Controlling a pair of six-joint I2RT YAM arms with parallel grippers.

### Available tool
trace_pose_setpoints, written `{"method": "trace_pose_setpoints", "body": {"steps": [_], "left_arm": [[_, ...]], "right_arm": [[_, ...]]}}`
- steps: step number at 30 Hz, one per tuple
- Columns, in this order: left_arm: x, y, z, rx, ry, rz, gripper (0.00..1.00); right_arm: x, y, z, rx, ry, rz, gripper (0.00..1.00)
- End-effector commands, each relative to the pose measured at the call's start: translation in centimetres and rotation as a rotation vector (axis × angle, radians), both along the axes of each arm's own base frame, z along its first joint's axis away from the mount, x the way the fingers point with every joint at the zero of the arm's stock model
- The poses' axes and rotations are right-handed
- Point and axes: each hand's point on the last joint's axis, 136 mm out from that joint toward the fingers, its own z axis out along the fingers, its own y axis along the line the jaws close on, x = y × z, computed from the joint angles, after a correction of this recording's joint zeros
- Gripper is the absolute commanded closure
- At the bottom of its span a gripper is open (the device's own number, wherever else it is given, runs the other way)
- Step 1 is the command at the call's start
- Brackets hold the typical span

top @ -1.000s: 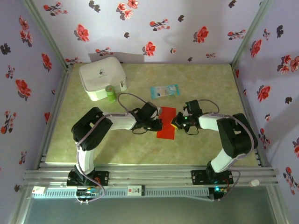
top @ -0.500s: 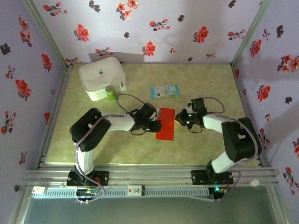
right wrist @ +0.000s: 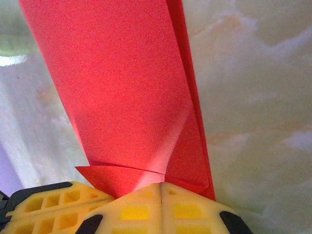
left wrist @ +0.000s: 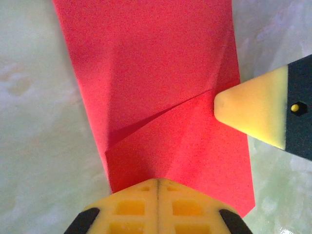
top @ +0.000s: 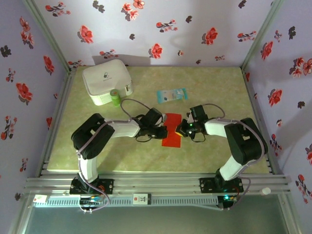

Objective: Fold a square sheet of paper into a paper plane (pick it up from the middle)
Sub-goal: Fold the triangle a second time at the center of the table.

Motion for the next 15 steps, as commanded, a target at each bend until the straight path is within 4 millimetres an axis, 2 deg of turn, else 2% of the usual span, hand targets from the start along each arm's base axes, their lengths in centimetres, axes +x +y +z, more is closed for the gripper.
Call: {"method": "trace_pose_setpoints", "body": {"steps": [1, 5, 8, 11, 15], "left_arm": [[-0.6, 0.8, 1.3, 0.009, 0.012, 0.006, 1.0], [-0.1, -0.7, 4.2, -0.055, -0.03, -0.009, 1.0], [-0.5, -2.4, 5.2, -0.105, -0.016, -0.052, 1.0], [-1.0, -3.4, 4.8, -0.099, 0.002, -0.084, 1.0], [-1.2, -3.7, 3.4, -0.072, 0.034, -0.091, 1.0]], "right_arm": [[-1.0, -2.0, -2.3, -0.11, 0.048, -0.008, 1.0], [-1.0, -1.6, -2.2, -0.086, 0.046, -0.006, 1.0], [-0.9, -1.6, -2.2, -0.083, 0.044, -0.009, 1.0], [-0.8, -1.5, -2.1, -0.08, 0.042, -0.009, 1.0], [-0.8, -1.5, -2.0, -0.079, 0.042, -0.012, 1.0]]}}
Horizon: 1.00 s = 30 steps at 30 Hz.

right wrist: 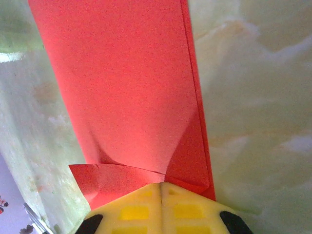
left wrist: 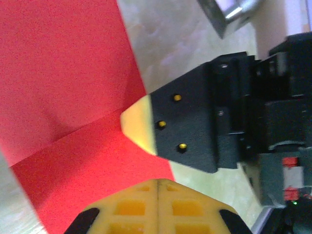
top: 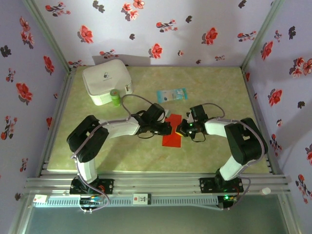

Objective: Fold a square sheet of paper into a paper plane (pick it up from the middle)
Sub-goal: Fold the triangle a second time at the center of the table.

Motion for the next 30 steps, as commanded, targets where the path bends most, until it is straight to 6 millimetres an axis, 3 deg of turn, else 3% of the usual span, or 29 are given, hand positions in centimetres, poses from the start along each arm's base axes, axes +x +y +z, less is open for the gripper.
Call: {"method": "trace_pose_setpoints", "body": {"steps": [1, 12, 21, 30], "left_arm": [[-1.0, -0.2, -2.0, 0.045, 0.066, -0.028, 1.0], [-1.5, -0.5, -4.3, 0.069, 0.095, -0.045, 1.0], [-1.4, -1.1, -3.4, 0.012, 0.081, -0.048, 1.0], [-2.1, 0.2, -6.5, 0.09, 0.13, -0.036, 1.0]], "right_arm": [[-0.9, -1.5, -2.1, -0.077, 0.052, -0.023, 1.0], [-1.0, -1.6, -2.2, -0.078, 0.055, -0.024, 1.0], [-1.3, -1.8, -2.5, -0.088, 0.061, -0.024, 1.0], [-1.3, -1.9, -2.6, -0.095, 0.064, -0.022, 1.0]]}}
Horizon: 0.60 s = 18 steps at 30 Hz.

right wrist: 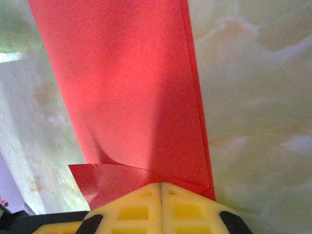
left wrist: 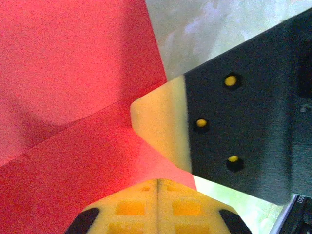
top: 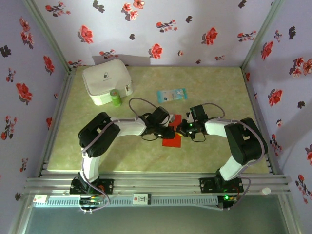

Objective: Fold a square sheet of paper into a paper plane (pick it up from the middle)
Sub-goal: Fold the triangle a second time at the center of the table.

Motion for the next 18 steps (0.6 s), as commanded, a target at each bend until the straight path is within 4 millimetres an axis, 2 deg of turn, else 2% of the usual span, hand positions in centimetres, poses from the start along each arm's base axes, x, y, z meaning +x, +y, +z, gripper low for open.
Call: {"method": "trace_pose_setpoints", "body": {"steps": [1, 7, 18], "left_arm": [[-1.3, 1.1, -2.3, 0.059, 0.055, 0.001, 1.0], [-2.6, 3.1, -3.5, 0.113, 0.081, 0.002, 1.0], [-4.9, 6.1, -3.8, 0.144, 0.103, -0.001, 1.0]], "right_arm": [[-1.3, -1.9, -2.7, -0.098, 0.066, -0.021, 1.0], [-1.5, -2.2, -3.0, -0.117, 0.073, -0.013, 1.0], [-1.5, -2.6, -3.2, -0.123, 0.076, -0.018, 1.0]]}}
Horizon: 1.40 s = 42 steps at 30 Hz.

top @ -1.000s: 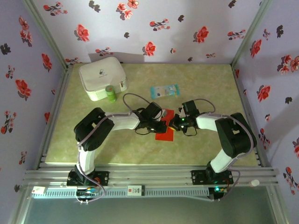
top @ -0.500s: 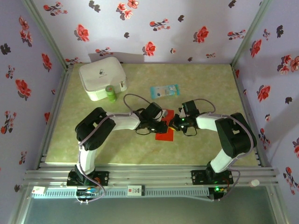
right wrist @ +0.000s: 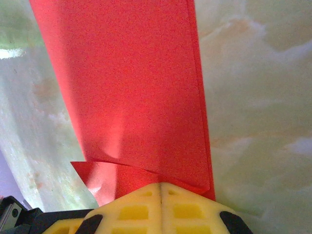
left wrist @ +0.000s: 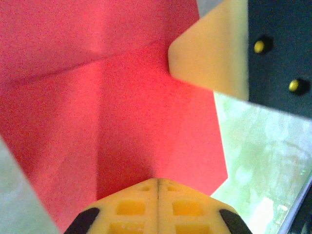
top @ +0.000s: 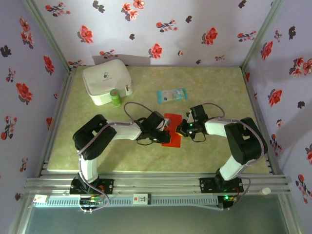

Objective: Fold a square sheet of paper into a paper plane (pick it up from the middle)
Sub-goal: Fold the triangle a second time at the center of the table.

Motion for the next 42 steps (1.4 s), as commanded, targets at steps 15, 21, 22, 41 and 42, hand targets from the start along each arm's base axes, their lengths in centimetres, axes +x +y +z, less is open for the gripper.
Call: {"method": "trace_pose_setpoints", "body": {"steps": [15, 21, 22, 41, 42], "left_arm": [[-4.7, 6.6, -2.3, 0.176, 0.086, 0.003, 1.0], [-3.0, 5.1, 2.7, 0.051, -0.029, -0.004, 1.0], [-2.6, 4.9, 3.5, 0.033, -0.046, 0.001, 1.0], [3.5, -0.2, 3.7, 0.001, -0.053, -0.051, 1.0], [3.6, -0.3, 3.4, 0.007, -0.05, -0.054, 1.0]], "right_arm": [[-1.2, -2.5, -2.7, -0.118, 0.071, -0.033, 1.0], [-0.6, -1.8, -1.6, -0.081, 0.038, -0.011, 1.0], [-0.4, -1.6, -1.2, -0.071, 0.027, -0.005, 1.0], [-3.0, -1.9, 4.8, 0.01, -0.07, -0.049, 0.71], [-3.5, -2.0, 4.7, 0.004, -0.064, -0.045, 0.7]]}}
